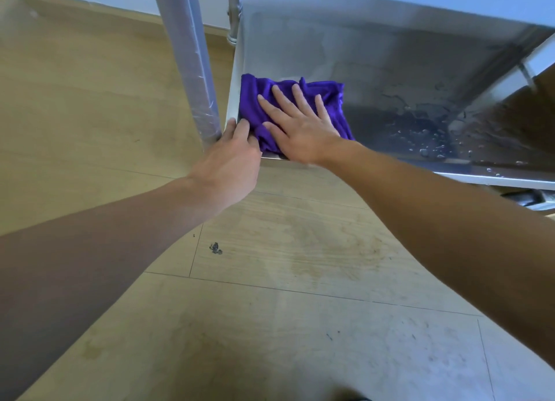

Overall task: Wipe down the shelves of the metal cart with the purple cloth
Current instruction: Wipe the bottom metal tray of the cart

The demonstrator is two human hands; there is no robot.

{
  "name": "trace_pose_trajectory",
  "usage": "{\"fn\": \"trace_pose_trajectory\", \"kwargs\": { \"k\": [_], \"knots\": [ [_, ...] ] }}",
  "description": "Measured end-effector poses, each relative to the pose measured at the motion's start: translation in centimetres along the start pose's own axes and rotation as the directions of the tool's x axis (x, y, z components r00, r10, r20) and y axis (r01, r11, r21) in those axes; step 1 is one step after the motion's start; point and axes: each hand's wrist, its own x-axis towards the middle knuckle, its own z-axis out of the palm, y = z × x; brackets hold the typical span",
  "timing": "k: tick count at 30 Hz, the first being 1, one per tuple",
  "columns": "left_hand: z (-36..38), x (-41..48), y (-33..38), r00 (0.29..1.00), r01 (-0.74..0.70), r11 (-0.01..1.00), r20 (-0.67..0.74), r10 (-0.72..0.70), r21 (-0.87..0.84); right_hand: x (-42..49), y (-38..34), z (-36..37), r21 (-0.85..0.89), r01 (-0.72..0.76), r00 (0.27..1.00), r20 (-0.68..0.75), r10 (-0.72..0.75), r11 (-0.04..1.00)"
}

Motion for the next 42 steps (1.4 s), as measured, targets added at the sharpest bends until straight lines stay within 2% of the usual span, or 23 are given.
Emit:
{"fn": "trace_pose_trajectory", "kwargs": {
  "k": [2,7,9,11,14,17,20,21,26,31,35,37,42],
  "knots": [
    [0.2,0.2,-0.1,1.000,-0.011,1.000,0.014,0.011,0.006,-0.1,1.7,-0.1,0.006,-0.022,1.000,-0.002,0.022,1.000],
    [0.7,0.9,-0.1,0.991,-0.081,0.996,0.113,0.076,0.034,-1.0,6.9,-0.6,0.050,-0.304,0.953,0.009,0.304,0.951],
    [0.5,0.9,0.0,0.990,-0.069,0.997,0.125,0.065,0.028,-0.9,7.0,-0.6,0.047,-0.354,0.935,0.010,0.354,0.934],
    [0.4,1.0,0.1,0.988,-0.057,0.998,0.145,0.061,-0.032,-0.7,5.4,-0.5,0.023,-0.319,0.948,-0.002,0.319,0.947],
    [0.6,1.3,-0.5,0.982,-0.096,0.995,0.158,0.102,-0.040,-0.7,1.9,0.0,-0.038,-0.137,0.991,-0.007,0.137,0.990],
    [0.2,0.3,-0.8,0.998,-0.058,0.998,-0.014,0.057,-0.029,-0.7,-0.3,0.5,-0.048,-0.032,0.999,-0.025,0.030,0.998],
    [-0.8,-0.6,-0.2,0.991,-0.068,0.991,-0.120,0.054,-0.119,-0.8,-0.6,0.6,-0.045,-0.016,0.999,-0.038,0.015,0.999],
    [-1.0,-0.7,-0.1,0.992,-0.064,0.990,-0.116,0.049,-0.127,-0.8,-0.5,0.5,-0.045,-0.013,0.999,-0.035,0.012,0.999],
    [-0.7,-0.1,0.9,0.999,0.051,0.983,0.007,-0.051,-0.175,-0.9,1.3,0.1,-0.020,-0.037,0.999,-0.012,0.037,0.999],
    [-1.5,0.5,2.7,0.985,0.125,0.989,0.133,-0.113,-0.084,-1.6,5.1,0.0,0.003,-0.164,0.986,-0.025,0.164,0.986],
    [-1.6,0.9,4.1,0.983,0.147,0.989,0.110,-0.145,-0.006,-2.6,7.7,0.0,0.015,-0.217,0.976,-0.029,0.218,0.976],
    [-1.3,1.7,5.2,0.992,0.084,0.996,0.096,-0.083,-0.002,-2.9,8.7,-0.1,0.016,-0.236,0.971,-0.026,0.237,0.972],
    [-0.4,4.9,7.2,0.999,-0.047,0.992,-0.025,0.044,-0.119,-3.5,10.8,-0.2,0.037,-0.281,0.959,-0.020,0.281,0.959]
  ]
}}
